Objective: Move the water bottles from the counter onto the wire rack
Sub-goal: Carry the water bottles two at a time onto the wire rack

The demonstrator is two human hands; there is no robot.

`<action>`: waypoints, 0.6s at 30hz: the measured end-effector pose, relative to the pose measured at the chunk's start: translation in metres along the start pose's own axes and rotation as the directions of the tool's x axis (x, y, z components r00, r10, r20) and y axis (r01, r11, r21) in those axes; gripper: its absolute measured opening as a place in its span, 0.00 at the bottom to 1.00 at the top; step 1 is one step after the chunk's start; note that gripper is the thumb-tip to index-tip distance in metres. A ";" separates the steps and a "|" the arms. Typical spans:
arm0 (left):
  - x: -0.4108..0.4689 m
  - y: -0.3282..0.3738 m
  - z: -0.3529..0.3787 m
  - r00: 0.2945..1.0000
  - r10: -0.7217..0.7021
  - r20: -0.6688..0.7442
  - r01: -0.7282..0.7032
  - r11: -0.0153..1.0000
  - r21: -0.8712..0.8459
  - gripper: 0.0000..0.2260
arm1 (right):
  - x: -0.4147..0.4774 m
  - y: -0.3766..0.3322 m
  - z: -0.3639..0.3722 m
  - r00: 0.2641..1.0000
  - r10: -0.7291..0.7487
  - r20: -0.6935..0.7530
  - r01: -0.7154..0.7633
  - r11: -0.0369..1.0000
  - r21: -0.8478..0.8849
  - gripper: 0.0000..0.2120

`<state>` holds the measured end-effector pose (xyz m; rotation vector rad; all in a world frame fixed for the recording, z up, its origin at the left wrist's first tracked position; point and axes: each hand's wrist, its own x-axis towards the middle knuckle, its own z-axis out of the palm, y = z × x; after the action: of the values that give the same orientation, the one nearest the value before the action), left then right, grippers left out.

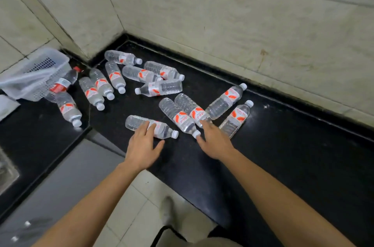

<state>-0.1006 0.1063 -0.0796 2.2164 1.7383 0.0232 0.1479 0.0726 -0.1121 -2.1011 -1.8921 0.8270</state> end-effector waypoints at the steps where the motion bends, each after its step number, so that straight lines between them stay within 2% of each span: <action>1: 0.017 -0.009 0.004 0.999 0.020 0.033 -0.020 1.000 -0.006 0.31 | 0.008 -0.001 0.009 1.000 0.027 0.015 -0.028 1.000 0.007 0.26; 3: 0.049 -0.025 0.012 0.989 0.088 0.115 -0.093 0.995 0.038 0.31 | 0.020 -0.004 0.023 0.995 0.093 0.028 -0.095 0.995 0.043 0.27; 6: 0.085 -0.045 0.024 0.940 0.240 0.241 -0.279 0.949 0.144 0.34 | 0.035 -0.009 0.045 0.969 0.243 0.055 -0.248 0.960 0.127 0.30; 10: 0.112 -0.073 0.041 0.865 0.343 0.365 -0.408 0.906 0.115 0.37 | 0.050 -0.028 0.077 0.896 0.439 0.064 -0.436 0.846 0.306 0.34; 12: 0.118 -0.084 0.048 0.852 0.383 0.356 -0.433 0.899 0.067 0.38 | 0.056 -0.038 0.087 0.847 0.532 0.009 -0.488 0.770 0.410 0.30; 14: 0.121 -0.090 0.051 0.847 0.439 0.298 -0.477 0.876 0.066 0.36 | 0.057 -0.046 0.089 0.809 0.588 0.012 -0.529 0.719 0.450 0.26; 18: 0.126 -0.092 0.047 0.852 0.493 0.178 -0.499 0.866 -0.009 0.31 | 0.042 -0.050 0.078 0.807 0.589 0.028 -0.539 0.717 0.443 0.21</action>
<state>-0.1444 0.2337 -0.1714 2.5486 1.0440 -0.0836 0.0652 0.1040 -0.1631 -2.3664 -0.8598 1.0864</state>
